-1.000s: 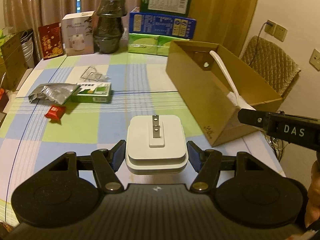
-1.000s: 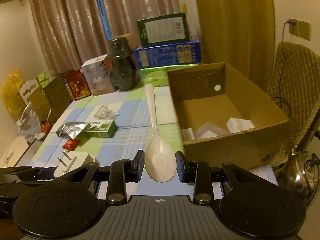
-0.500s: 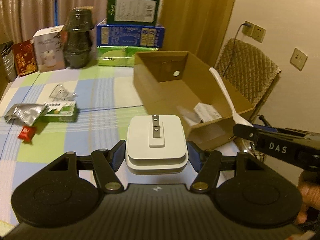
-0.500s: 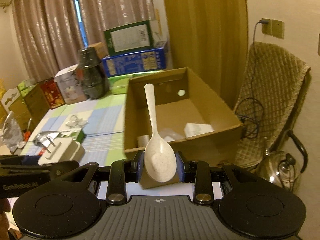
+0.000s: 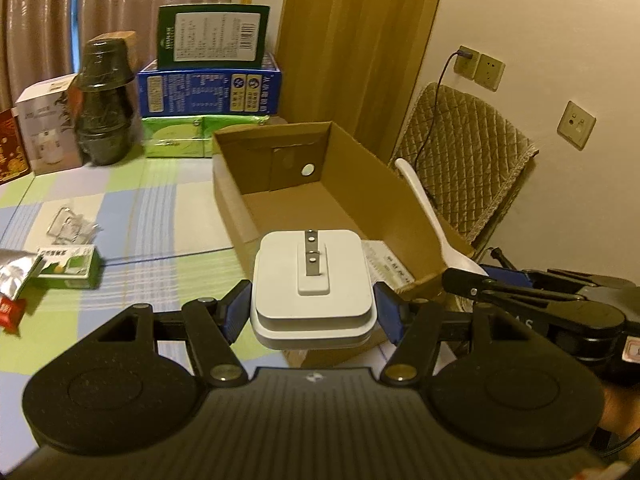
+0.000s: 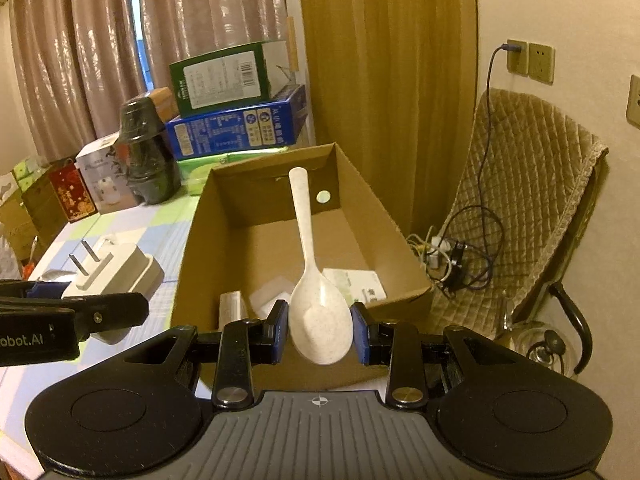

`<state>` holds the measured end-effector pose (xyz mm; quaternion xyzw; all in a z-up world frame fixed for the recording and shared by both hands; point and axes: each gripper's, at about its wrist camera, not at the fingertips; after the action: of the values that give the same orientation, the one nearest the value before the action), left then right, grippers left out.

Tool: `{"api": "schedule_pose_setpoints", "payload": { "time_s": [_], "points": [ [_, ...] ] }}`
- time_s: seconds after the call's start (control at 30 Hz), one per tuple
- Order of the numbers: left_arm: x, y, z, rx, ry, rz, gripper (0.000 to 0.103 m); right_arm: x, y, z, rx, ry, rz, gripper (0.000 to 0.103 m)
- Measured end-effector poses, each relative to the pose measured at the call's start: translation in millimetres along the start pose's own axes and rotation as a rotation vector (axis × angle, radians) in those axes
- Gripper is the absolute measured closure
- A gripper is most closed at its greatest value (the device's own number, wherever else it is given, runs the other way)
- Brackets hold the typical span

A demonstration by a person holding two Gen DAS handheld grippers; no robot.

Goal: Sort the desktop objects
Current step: 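Open the left tool dropping the plug adapter while the right tool releases the spoon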

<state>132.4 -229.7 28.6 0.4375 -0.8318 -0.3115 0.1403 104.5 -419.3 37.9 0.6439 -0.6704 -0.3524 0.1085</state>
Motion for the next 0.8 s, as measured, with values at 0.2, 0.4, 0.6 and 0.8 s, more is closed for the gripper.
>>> {"api": "schedule_pose_setpoints", "payload": {
  "time_s": [0.2, 0.4, 0.6, 0.8],
  "points": [
    [2.9, -23.4, -20.9, -0.001, -0.021, 0.016, 0.043, 7.4, -17.8, -23.1, -0.004, -0.006, -0.007, 0.072],
    [1.8, -50.7, -35.5, -0.017, -0.024, 0.033, 0.043, 13.4, -38.5, -44.2, -0.014, -0.011, -0.009, 0.072],
    [-0.8, -76.6, -40.3, -0.036, -0.024, 0.049, 0.042, 18.1, -57.9, -54.6, -0.026, -0.018, -0.003, 0.072],
    [-4.6, -95.6, -35.8, -0.05, -0.019, 0.054, 0.039, 22.3, -73.5, -52.7, -0.05, -0.03, 0.0, 0.072]
  ]
}}
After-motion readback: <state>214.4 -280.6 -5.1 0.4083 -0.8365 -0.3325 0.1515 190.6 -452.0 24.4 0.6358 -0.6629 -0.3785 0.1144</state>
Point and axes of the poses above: each gripper's, at about its wrist camera, not at the fingertips, and y roughly against the way its jaws point, x to its right, z to its underside, and after that the axes turned 15 degrees about -y, right-handed
